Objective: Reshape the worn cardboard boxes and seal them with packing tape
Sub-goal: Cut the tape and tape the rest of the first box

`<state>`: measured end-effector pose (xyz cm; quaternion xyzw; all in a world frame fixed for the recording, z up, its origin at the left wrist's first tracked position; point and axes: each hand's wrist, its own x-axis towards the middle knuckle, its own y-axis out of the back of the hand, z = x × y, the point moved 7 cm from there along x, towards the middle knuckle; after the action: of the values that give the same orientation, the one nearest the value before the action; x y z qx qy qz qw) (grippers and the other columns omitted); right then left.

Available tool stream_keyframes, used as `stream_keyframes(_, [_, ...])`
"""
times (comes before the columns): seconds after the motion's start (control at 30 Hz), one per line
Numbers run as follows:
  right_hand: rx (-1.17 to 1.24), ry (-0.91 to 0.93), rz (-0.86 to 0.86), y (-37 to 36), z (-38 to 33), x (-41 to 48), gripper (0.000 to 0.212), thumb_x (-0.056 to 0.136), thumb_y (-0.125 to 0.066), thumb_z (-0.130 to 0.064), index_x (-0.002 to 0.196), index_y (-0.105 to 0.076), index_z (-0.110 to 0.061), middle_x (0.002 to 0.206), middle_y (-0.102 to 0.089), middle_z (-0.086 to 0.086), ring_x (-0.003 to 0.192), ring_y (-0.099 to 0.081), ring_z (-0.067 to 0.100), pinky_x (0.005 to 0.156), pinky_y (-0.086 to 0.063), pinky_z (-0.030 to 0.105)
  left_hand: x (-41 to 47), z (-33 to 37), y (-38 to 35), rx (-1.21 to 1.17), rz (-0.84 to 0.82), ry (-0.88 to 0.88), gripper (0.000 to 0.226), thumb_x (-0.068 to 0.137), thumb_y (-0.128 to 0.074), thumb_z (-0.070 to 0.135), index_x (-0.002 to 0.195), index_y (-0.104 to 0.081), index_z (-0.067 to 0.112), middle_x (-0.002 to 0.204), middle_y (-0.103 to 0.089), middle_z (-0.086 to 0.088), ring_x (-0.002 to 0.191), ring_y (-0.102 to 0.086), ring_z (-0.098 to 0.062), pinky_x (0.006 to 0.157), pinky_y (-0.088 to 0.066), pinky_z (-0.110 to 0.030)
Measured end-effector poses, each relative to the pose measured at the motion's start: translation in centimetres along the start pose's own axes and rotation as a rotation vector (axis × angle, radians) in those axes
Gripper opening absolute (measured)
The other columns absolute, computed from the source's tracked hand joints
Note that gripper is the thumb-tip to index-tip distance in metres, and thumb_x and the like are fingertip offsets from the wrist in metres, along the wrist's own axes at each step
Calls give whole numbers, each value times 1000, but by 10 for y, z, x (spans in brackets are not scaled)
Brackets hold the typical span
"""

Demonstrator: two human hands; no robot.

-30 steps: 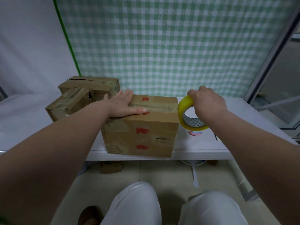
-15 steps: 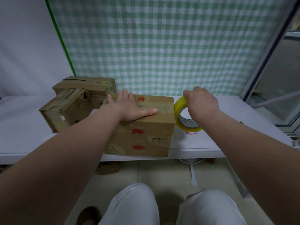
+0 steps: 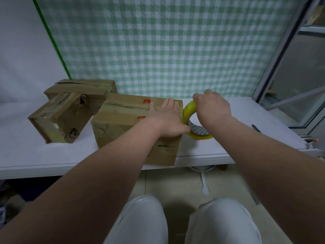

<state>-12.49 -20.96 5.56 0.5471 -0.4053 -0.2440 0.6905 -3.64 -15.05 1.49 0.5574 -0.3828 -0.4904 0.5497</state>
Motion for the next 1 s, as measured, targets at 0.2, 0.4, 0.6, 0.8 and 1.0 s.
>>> stream_keyframes(0.2, [39, -25, 8, -2, -3, -6, 31, 86, -48, 5, 113, -51, -10, 112, -48, 12, 104, -47, 28, 68, -34, 32, 1, 6, -3, -38, 48, -110, 77, 93, -41, 28, 152, 6, 11, 159, 15, -3, 146, 13, -15, 117, 3, -51])
stream_keyframes(0.4, [59, -69, 13, -2, -2, -12, 30, 89, -45, 3, 115, -51, -11, 113, -48, 13, 106, -47, 27, 69, -34, 32, -11, -27, 8, -123, 66, 13, 87, 89, -31, 68, 152, -13, 10, 160, -4, -8, 147, -4, -21, 118, -2, -52])
stream_keyframes(0.6, [67, -92, 20, -5, 0, -14, 32, 88, -45, 5, 116, -51, -10, 111, -48, 13, 105, -47, 27, 68, -35, 32, -35, -136, 14, 1, 156, 454, 79, 93, -17, 64, 147, -25, 7, 155, -21, -11, 143, -18, -26, 113, -6, -62])
stream_keyframes(0.8, [69, -103, 17, -6, 0, -13, 34, 88, -46, 5, 118, -51, -10, 113, -49, 13, 106, -48, 27, 69, -35, 32, -40, -146, 9, -10, 161, 539, 85, 90, -17, 67, 149, -21, 5, 156, -19, -11, 144, -15, -26, 114, -3, -61])
stream_keyframes(1.0, [85, -109, 15, -9, 1, -13, 34, 86, -48, 6, 117, -51, -10, 112, -48, 13, 104, -47, 27, 68, -33, 32, -35, -134, 6, 1, 175, 544, 91, 87, -15, 72, 150, -18, 6, 158, -14, -11, 146, -10, -25, 114, 1, -59])
